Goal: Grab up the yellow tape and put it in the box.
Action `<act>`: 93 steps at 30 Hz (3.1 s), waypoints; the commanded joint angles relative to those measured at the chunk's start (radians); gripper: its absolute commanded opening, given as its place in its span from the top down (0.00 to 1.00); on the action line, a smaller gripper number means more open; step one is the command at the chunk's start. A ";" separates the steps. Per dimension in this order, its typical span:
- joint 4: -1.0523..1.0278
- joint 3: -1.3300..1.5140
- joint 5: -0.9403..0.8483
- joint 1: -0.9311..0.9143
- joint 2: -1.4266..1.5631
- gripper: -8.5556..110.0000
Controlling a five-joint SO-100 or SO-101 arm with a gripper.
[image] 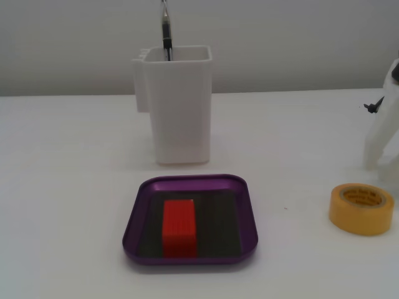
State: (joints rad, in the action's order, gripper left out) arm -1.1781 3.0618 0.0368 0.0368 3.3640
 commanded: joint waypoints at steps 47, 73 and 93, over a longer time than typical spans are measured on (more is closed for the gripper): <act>0.014 -0.845 0.000 0.003 -1.014 0.79; 0.055 -0.785 0.002 0.190 -1.378 0.77; 0.067 -0.781 0.003 0.308 -1.367 0.77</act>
State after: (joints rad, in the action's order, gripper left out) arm -1.1045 2.2933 0.0353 0.3359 1.9788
